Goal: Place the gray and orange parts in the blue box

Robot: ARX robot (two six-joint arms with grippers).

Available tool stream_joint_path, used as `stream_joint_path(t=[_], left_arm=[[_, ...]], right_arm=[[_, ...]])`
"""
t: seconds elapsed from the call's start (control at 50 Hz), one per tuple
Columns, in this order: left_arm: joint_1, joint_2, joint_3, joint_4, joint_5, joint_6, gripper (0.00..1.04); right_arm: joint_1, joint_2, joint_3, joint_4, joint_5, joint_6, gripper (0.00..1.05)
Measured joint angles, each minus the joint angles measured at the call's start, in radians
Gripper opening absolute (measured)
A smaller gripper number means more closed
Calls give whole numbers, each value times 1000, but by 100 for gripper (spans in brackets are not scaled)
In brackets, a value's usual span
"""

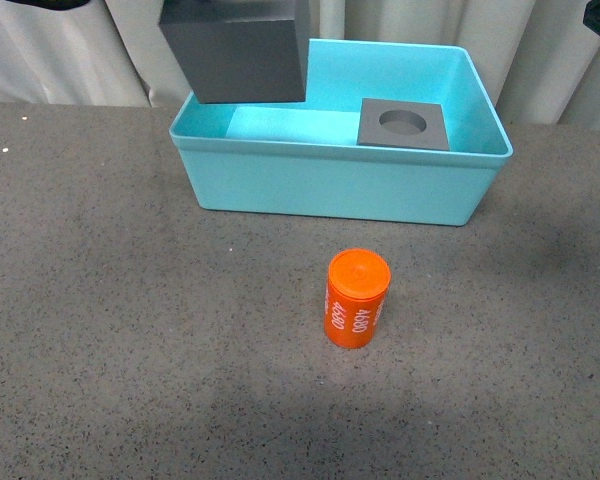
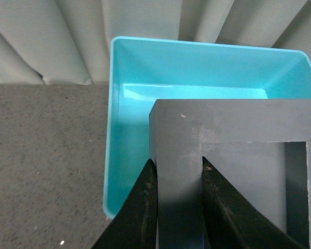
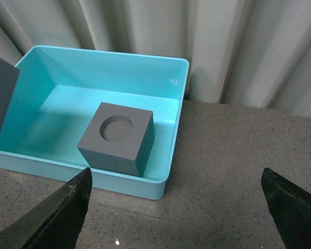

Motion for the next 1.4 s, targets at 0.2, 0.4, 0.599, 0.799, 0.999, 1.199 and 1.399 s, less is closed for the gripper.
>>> stream_joint_path(t=[0.2, 0.4, 0.599, 0.799, 0.999, 1.199, 1.399], left_arm=[[18, 154, 108, 24, 8, 26, 18], [39, 257, 187, 8, 3, 36, 18], [49, 346, 266, -53, -18, 72, 18], [44, 408, 319, -118, -24, 72, 18], [43, 435, 331, -141, -40, 72, 18], [49, 426, 341, -159, -26, 26, 42], [57, 334, 291, -110, 23, -8, 67]], right_arm=[[0, 0, 0, 0, 1, 0, 95], [0, 0, 0, 0, 1, 0, 95], [0, 0, 0, 0, 0, 0, 95], [0, 0, 0, 0, 1, 0, 95], [0, 0, 0, 0, 1, 0, 95], [0, 0, 0, 0, 0, 0, 95], [0, 0, 0, 0, 1, 0, 95]])
